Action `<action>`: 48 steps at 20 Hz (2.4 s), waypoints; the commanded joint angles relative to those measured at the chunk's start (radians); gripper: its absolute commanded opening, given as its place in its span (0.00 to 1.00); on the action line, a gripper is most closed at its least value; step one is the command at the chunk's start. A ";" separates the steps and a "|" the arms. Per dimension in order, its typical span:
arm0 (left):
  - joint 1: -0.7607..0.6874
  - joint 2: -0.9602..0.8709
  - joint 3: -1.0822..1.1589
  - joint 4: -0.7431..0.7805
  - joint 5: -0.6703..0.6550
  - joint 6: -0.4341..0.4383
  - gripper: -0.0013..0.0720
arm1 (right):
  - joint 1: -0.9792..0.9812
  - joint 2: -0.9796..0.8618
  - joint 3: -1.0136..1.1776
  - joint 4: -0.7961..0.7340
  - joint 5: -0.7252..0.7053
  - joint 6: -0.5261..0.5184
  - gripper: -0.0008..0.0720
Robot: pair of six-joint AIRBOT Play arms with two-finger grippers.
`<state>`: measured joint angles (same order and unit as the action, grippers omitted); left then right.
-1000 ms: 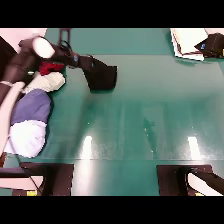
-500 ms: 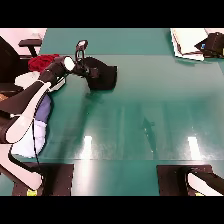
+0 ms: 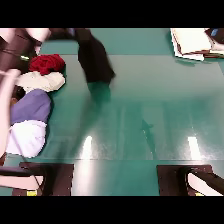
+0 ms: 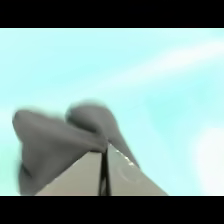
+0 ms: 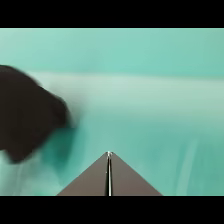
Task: Fold the shirts.
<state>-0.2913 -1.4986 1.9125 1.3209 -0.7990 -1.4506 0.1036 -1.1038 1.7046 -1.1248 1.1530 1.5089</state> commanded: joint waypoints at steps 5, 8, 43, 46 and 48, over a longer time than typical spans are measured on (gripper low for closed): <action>-0.109 0.306 0.108 0.032 -0.301 0.098 0.05 | 0.000 0.000 0.212 0.000 0.012 0.000 0.03; -0.262 0.303 -0.033 0.025 -0.299 0.098 0.05 | 0.000 0.000 0.248 0.000 0.050 0.000 0.03; 0.232 0.145 -1.052 -0.413 -0.201 0.138 0.22 | -0.002 0.002 0.256 -0.003 0.179 0.000 0.03; 0.250 0.145 -0.903 -0.408 -0.307 0.142 0.05 | -0.002 0.002 0.212 -0.004 0.254 0.000 0.03; 0.278 0.145 -0.771 -0.408 -0.365 0.142 0.05 | -0.002 0.002 0.109 -0.005 0.352 0.001 0.03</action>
<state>-0.0357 -1.3533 1.0042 0.9154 -1.0695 -1.3106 0.1017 -1.1015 1.8950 -1.1286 1.3972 1.5089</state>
